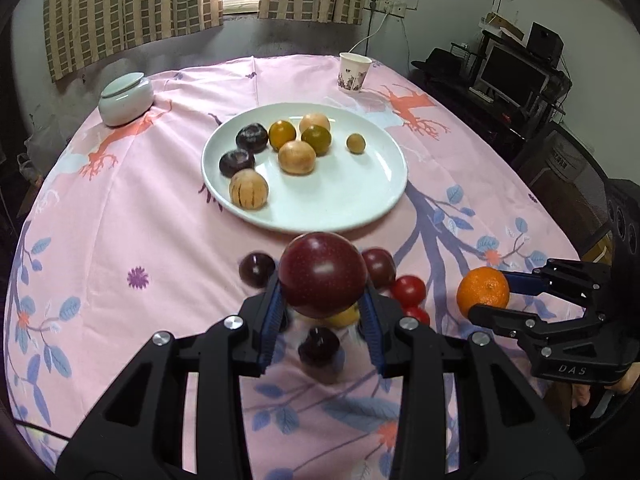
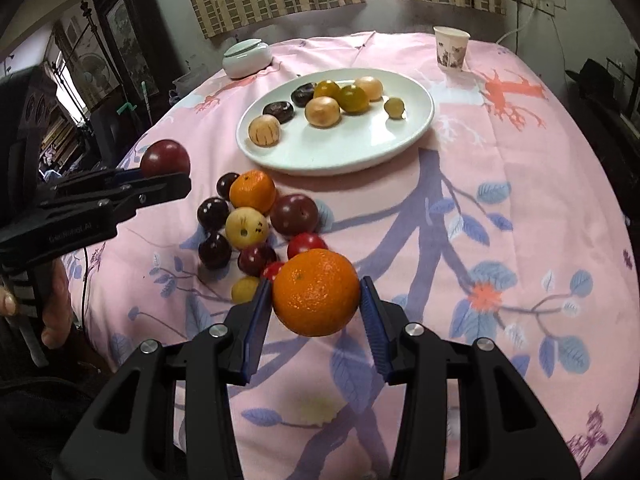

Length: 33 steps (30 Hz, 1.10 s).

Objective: Organize fruits
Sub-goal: 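Place both held fruits on the white plate and open both tools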

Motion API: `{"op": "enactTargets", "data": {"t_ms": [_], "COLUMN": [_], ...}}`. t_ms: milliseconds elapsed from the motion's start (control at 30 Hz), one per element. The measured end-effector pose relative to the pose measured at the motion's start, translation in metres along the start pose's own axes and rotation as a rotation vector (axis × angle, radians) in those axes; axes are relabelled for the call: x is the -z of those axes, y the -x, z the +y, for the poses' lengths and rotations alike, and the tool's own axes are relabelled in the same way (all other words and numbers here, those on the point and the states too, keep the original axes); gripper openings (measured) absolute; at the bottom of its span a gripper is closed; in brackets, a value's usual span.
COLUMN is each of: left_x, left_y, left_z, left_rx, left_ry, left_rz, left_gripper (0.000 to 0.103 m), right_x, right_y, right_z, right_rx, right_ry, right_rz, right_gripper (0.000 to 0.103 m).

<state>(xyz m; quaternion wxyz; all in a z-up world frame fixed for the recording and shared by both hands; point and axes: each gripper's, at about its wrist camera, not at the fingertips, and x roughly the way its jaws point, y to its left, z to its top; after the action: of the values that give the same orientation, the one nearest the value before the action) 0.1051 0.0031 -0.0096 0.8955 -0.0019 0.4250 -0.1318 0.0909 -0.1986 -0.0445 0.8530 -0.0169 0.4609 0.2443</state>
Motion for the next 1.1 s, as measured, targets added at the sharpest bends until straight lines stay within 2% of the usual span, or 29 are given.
{"op": "enactTargets", "data": {"t_ms": [133,233,333,433,533,600,733,900,933,967,1033,1100], "left_x": [-0.060,-0.105,-0.141,-0.164,-0.174,-0.176,-0.182,-0.190,-0.190,-0.191,-0.192,-0.192], "left_y": [-0.026,-0.061,-0.103,-0.145,-0.175,-0.185,-0.197,-0.211,-0.211,-0.209,-0.197,-0.177], "left_z": [0.018,0.033,0.044,0.052,0.052,0.054,0.056,0.052,0.051,0.050,0.049,0.049], "left_rx": [-0.039,-0.024,-0.051,-0.065,-0.103,-0.096,-0.092,-0.088,-0.089,-0.092,-0.091,-0.079], "left_ry": [-0.004,0.037,0.081,0.123,0.112,0.116,0.122,0.127,0.127,0.127,0.130,0.123], "left_rz": [0.012,0.041,0.072,0.119,0.150,0.158,0.165,0.190,0.188,0.180,0.147,0.113], "left_gripper": [0.037,0.037,0.037,0.037,0.037,0.037,0.038,0.039,0.043,0.056,0.071,0.071], "right_x": [-0.047,-0.088,-0.125,-0.154,-0.172,-0.178,-0.183,-0.192,-0.193,-0.194,-0.194,-0.191], "right_y": [-0.007,-0.028,-0.057,-0.097,-0.121,-0.126,-0.133,-0.142,-0.144,-0.144,-0.142,-0.132], "right_z": [-0.004,-0.012,-0.021,-0.028,-0.058,-0.081,-0.091,-0.076,-0.074,-0.071,-0.067,-0.064], "right_rx": [0.015,0.038,0.118,0.205,0.145,0.104,0.092,0.104,0.114,0.127,0.160,0.175], "right_ry": [0.058,0.071,0.102,0.163,0.013,-0.094,-0.108,-0.045,-0.033,-0.017,0.007,0.024], "right_rz": [-0.011,-0.030,-0.082,-0.080,-0.052,-0.050,-0.046,-0.039,-0.039,-0.043,-0.049,-0.072], "right_gripper": [0.045,0.045,0.045,0.045,0.045,0.045,0.045,0.045,0.046,0.047,0.065,0.065]}}
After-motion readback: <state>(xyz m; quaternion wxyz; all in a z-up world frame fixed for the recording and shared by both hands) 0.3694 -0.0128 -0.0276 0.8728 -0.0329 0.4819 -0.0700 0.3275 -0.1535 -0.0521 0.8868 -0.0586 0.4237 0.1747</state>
